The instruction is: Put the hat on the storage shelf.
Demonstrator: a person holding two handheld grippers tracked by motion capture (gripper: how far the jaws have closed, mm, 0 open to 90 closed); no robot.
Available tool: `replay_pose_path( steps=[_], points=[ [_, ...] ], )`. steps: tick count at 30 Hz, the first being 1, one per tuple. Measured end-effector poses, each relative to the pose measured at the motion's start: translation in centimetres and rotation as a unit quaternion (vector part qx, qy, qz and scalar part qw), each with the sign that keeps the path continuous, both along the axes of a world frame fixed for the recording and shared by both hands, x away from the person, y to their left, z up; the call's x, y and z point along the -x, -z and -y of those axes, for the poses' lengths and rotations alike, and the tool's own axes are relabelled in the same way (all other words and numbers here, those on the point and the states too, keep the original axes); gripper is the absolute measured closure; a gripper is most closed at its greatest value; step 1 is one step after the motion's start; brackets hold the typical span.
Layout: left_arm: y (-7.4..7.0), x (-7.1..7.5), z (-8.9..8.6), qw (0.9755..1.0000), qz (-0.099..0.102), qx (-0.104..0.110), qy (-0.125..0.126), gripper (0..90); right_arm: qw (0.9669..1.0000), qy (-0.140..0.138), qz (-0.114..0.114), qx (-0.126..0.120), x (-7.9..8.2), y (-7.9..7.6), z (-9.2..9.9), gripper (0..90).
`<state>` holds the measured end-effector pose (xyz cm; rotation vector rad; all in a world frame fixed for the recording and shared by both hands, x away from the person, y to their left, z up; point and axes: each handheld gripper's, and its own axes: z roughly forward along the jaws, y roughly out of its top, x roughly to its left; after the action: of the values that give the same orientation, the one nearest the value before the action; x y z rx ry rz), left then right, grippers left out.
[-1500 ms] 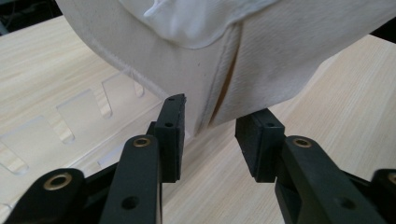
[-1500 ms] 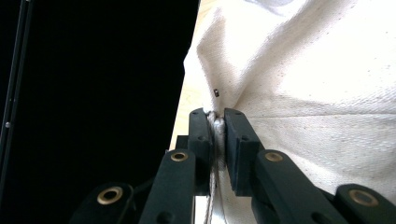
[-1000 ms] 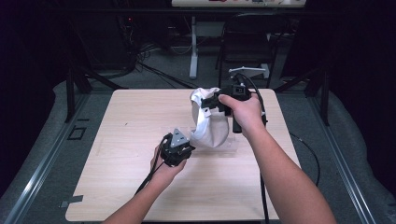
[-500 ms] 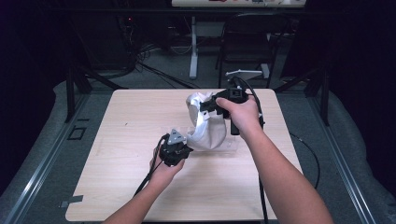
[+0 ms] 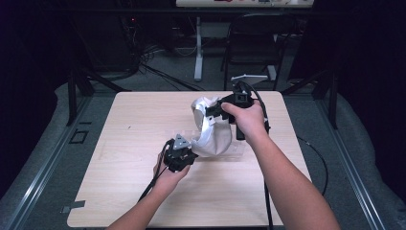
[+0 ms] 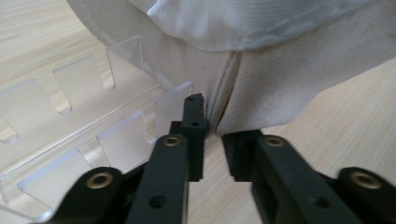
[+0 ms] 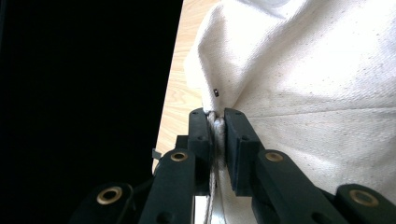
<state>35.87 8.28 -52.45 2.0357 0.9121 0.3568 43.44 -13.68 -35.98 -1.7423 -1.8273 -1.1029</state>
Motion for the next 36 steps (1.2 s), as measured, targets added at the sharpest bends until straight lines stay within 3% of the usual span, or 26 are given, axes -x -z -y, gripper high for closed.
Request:
replay_pose_path(
  steps=[8,13,20,23,29,36],
  points=[
    [-0.5,0.8,-0.8,0.9999,0.011,0.006,0.002,58.4,1.0,-0.002,-0.004,0.004,0.1,-0.1,0.2,81.6],
    [-0.8,1.3,-1.6,0.9999,0.008,0.014,0.002,54.6,1.0,-0.001,0.003,0.004,0.3,-0.2,0.1,80.2],
    [-1.3,2.7,-3.3,0.9996,-0.004,0.029,0.004,50.8,0.9999,-0.001,0.012,0.005,0.8,-0.6,0.2,71.7],
    [-1.3,3.2,-4.1,0.9994,-0.01,0.034,-0.001,49.7,0.9997,-0.003,0.022,0.007,1.2,-1.1,0.5,69.9],
    [-1.1,4.4,-5.9,0.9995,-0.003,0.027,-0.014,48.4,0.9991,-0.005,0.041,0.009,2.2,-1.7,1.1,62.6],
    [-0.5,5.5,-8.6,0.9992,-0.008,0.03,-0.025,46.9,0.9966,-0.006,0.077,0.03,4.0,-1.7,2.2,54.7]
  ],
)
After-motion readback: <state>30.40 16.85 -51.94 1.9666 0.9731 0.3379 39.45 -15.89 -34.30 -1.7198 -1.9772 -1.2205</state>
